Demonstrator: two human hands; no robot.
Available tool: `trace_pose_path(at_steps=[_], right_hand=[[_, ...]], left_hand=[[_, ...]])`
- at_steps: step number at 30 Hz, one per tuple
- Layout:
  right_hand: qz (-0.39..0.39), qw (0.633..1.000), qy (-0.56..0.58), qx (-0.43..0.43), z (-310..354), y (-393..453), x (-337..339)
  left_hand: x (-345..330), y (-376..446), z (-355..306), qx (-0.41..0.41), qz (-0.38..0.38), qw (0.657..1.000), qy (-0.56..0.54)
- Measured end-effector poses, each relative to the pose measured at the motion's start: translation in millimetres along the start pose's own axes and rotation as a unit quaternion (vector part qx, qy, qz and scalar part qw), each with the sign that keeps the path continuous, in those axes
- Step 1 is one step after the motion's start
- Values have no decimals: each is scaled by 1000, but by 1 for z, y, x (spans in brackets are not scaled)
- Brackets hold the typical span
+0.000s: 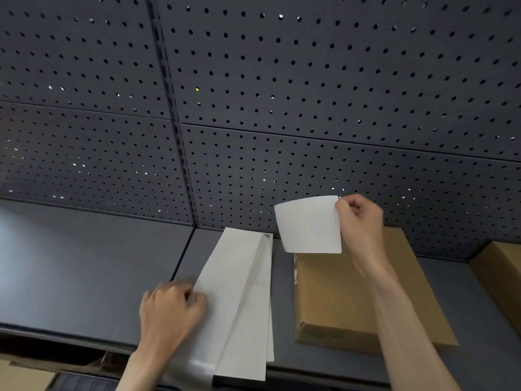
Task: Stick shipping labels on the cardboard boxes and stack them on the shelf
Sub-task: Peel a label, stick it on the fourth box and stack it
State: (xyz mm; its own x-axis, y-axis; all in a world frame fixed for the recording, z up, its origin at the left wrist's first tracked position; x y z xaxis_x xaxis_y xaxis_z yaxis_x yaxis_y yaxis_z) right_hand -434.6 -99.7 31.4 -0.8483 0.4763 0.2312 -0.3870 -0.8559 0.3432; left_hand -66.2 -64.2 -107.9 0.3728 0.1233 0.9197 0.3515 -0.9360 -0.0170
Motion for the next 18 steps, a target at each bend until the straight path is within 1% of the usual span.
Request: trace_pose_path(at_steps=[3, 6, 7, 9, 10, 11, 12, 14, 15, 16, 18], right_hand=[[7, 999, -9, 49, 13, -1, 1], [24, 995, -10, 101, 28, -4, -1], [32, 993, -11, 116, 33, -6, -3], [48, 988, -18, 143, 44, -12, -7], [56, 986, -25, 156, 49, -16, -9], [62, 983, -35, 170, 55, -20, -11], [66, 979, -48, 187, 61, -24, -12], [72, 965, -81, 240, 75, -34, -18], [77, 953, -104, 274, 82, -41, -23], [82, 935, -138, 315, 88, -49, -28], [88, 885, -225, 398, 97, -68, -40]], left_hand=[[8, -2, -6, -42, -28, 998, 44], [28, -4, -19, -77, -68, 994, 19], [34, -6, -27, -93, -77, 993, -4], [44, -10, -46, -110, -71, 989, -67], [47, -9, -54, -105, -58, 986, -119], [49, -8, -62, -91, -28, 977, -189], [47, -8, -73, -83, 26, 959, -268], [43, -13, -104, -86, 156, 899, -400], [43, -15, -118, -79, 205, 868, -446], [40, -14, -128, -58, 243, 836, -488], [32, -11, -142, -2, 295, 783, -547]])
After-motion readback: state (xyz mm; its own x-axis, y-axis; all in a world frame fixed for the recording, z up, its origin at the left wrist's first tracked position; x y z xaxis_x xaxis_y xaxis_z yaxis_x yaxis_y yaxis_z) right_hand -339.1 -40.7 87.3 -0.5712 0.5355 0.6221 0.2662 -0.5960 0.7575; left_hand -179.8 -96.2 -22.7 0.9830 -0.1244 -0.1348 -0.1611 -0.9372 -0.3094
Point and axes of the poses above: each hand's wrist, its own y-axis towards the middle knuckle, its own x-axis out of the back of the hand, z = x × y, the point moved 10 cm from there along y, towards the middle knuckle, and after that the axes turned 13 degrees about x, right-handed, at the moved point
